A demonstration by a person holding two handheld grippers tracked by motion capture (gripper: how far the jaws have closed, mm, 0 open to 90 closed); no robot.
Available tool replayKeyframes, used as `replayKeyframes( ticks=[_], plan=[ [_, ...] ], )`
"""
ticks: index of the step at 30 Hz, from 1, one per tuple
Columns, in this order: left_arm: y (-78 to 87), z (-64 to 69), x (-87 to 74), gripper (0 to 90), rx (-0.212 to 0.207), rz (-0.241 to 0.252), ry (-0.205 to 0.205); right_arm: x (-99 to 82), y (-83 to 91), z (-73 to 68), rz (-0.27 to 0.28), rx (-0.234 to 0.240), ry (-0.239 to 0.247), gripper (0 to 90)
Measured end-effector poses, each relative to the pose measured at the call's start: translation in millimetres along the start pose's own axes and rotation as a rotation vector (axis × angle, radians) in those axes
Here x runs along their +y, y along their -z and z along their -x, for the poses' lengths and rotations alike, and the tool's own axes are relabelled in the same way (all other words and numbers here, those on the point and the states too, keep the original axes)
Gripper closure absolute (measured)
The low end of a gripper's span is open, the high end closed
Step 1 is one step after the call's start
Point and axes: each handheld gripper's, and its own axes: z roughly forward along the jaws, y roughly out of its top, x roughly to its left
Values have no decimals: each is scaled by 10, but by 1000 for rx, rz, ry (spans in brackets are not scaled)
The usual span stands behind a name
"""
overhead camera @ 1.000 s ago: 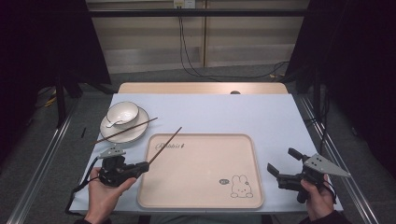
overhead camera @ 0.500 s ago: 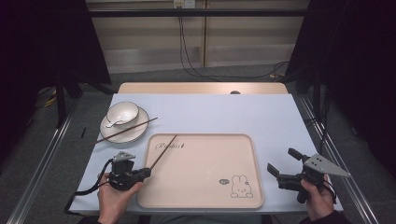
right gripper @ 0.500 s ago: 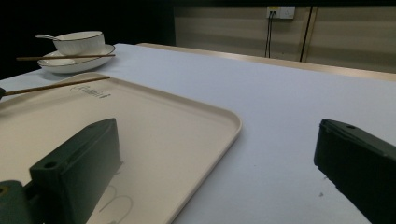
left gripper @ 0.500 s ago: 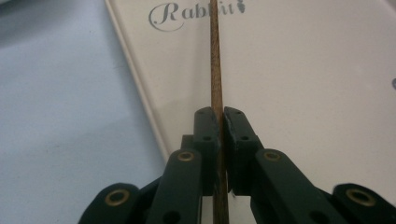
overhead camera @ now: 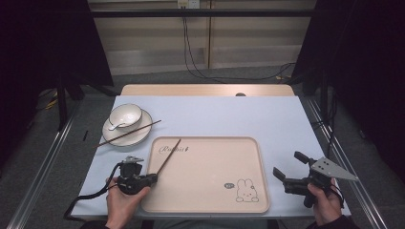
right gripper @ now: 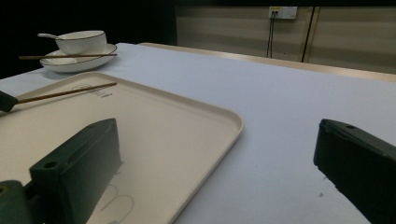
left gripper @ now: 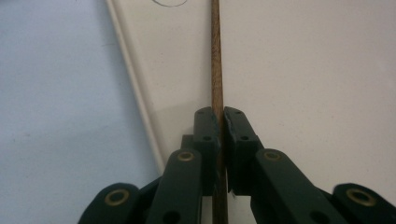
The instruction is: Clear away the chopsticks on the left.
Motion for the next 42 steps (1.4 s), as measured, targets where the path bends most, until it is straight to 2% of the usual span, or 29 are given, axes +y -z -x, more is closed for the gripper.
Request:
replayKeyframes(
  ticks=[3,4,5,16,19,21,22,25,27,28,29,30,33,34,37,38,40,41,42],
  plan=[
    [-20,13,-10,843,9,13,13,0,-1,0,0,-1,1,4],
    [-16,9,-10,842,12,5,-7,0,-1,1,-2,0,3,4],
    [-17,11,-12,843,15,7,-5,1,-1,-1,-3,2,0,4],
    [-24,17,-8,757,-17,16,18,-1,-1,1,-6,4,-1,4],
    [-20,15,-3,724,-23,14,9,-1,-2,1,-3,2,-2,4],
    [-17,11,3,689,-42,28,3,0,-2,6,0,-1,3,6],
    [1,13,12,658,-65,57,-20,1,-1,5,1,0,2,7],
    [31,-2,36,515,-66,88,-41,6,4,2,10,-2,0,8],
    [64,-27,62,430,-53,95,-96,5,2,5,11,0,5,8],
    [75,-32,67,390,-55,109,-93,6,2,5,12,1,5,8],
    [89,-44,74,363,-77,123,-91,5,2,5,12,2,5,7],
    [113,-52,79,348,-85,136,-105,5,3,5,10,4,3,8],
    [158,-70,75,263,-67,143,-140,5,4,3,13,8,4,7],
    [172,-74,76,230,-66,154,-140,5,5,-1,11,11,2,8],
    [248,-114,80,165,-73,189,-169,5,5,0,12,12,5,7],
    [280,-134,85,142,-88,205,-172,4,6,-1,11,11,2,8],
    [320,-196,99,66,-131,198,-198,5,10,3,11,12,5,8],
    [333,-210,94,23,-121,165,-227,5,7,2,13,9,4,8],
    [358,-230,93,14,-93,168,-251,5,5,2,12,10,5,8]
  ],
)
